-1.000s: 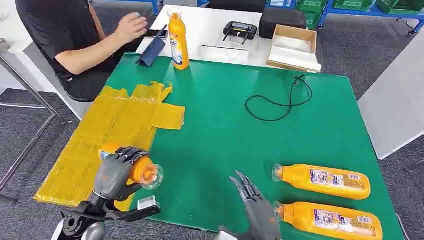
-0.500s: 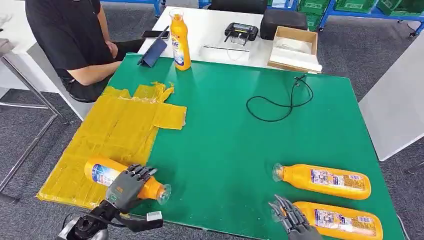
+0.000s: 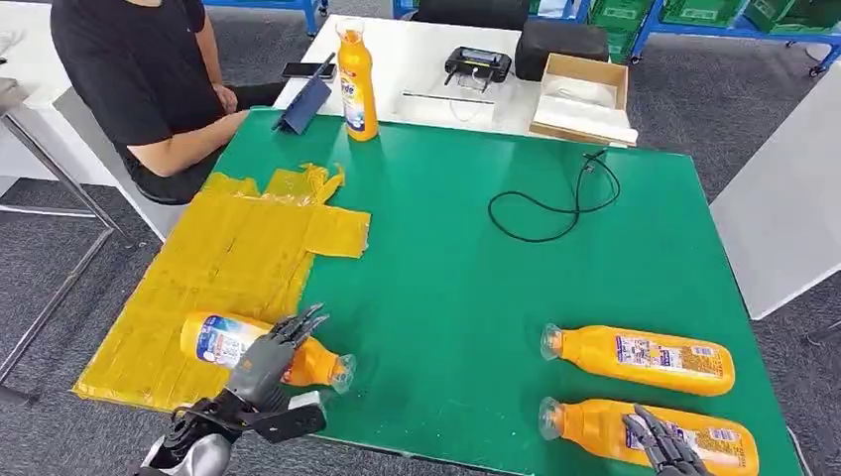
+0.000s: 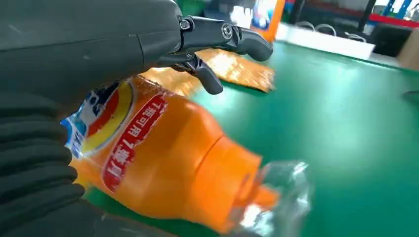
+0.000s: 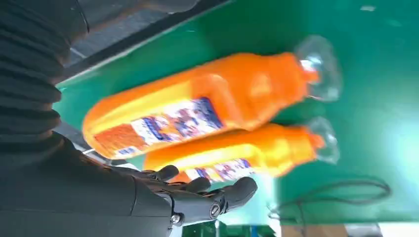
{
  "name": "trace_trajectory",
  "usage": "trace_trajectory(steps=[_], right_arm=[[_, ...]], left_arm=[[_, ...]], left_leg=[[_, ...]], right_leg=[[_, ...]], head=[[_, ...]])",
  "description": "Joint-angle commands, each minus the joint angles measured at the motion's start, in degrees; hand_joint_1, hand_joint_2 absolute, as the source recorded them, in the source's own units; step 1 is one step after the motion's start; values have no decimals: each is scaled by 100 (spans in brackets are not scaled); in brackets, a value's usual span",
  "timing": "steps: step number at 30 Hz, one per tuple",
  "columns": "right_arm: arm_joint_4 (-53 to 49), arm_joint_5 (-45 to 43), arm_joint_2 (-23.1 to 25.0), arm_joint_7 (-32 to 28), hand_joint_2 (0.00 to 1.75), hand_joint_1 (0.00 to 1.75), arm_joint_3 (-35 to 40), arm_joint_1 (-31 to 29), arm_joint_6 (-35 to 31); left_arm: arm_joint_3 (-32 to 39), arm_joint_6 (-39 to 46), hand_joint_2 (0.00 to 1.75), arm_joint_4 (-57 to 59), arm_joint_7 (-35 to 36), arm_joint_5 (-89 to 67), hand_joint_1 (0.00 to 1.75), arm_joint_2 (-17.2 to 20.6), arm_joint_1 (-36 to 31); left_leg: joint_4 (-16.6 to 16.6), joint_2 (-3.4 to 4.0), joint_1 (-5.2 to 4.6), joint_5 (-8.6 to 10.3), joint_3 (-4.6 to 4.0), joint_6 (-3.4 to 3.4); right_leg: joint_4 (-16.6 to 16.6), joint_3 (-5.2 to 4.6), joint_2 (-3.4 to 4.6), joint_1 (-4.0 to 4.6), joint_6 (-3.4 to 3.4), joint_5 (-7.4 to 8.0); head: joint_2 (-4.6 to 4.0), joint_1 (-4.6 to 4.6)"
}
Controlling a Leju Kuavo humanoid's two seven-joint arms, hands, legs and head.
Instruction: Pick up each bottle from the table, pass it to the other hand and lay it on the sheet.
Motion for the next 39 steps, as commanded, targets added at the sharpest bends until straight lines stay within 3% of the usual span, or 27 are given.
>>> trace_trajectory(steps=[1, 6, 12, 19, 31, 37, 38, 39], right_arm=[[866, 133, 1192, -532, 175, 0, -1860, 508, 991], [1133, 382, 1802, -957, 175, 0, -2492, 527, 1704], [1465, 1166, 2496, -1431, 175, 0, -2957, 117, 2310], [1677, 1575, 2867, -1726, 175, 0, -3102, -310, 2650], [2498, 1895, 2959, -1759, 175, 0, -3016, -892, 3017], [3070, 1684, 2460, -1598, 175, 0, -2512, -836, 3567], [3122, 1507, 2329, -1572, 175, 175, -2412, -753, 3638], [3139, 1353, 2151, -1502, 175, 175, -2282, -604, 3642]], left_arm=[[829, -1296, 0, -1090, -294, 1840, 0, -737, 438], [1064, -1778, 0, -1580, -165, 2465, 0, -873, 522], [1039, -2017, 0, -1686, -103, 2647, 0, -835, 560], [978, -2027, 0, -1587, -54, 2620, 0, -797, 512], [1006, -2128, 0, -1396, -50, 2769, 0, -810, 306], [767, -2223, 0, -1132, 59, 2855, 0, -766, -188], [732, -2225, 0, -1090, 106, 2886, 0, -749, -255], [676, -2246, 0, -1001, 111, 2925, 0, -720, -350]], left_leg=[[0, 5, 18, -4, -10, -18], [3, 13, 17, 0, -14, -13], [-5, 22, 20, -3, -19, -22], [-6, 27, 13, -2, -18, -13], [-6, 30, 18, 2, -18, -15], [-5, 12, 10, 5, -20, -6], [-3, 10, 19, 4, -21, -12], [-3, 13, 12, 3, -19, -6]], right_leg=[[-17, 5, 22, 18, -19, 2], [-12, -10, 18, 16, -14, 2], [-19, -55, 34, 20, -21, 5], [-14, -53, 30, 12, -11, 5], [-19, -35, 39, 17, -16, 9], [-13, -58, 15, 9, -7, 5], [-19, -53, 19, 18, -14, 7], [-13, -55, 15, 12, -7, 4]], head=[[0, -2], [0, 2], [0, 0], [0, 0], [0, -2], [0, -4], [0, 4], [0, -2]])
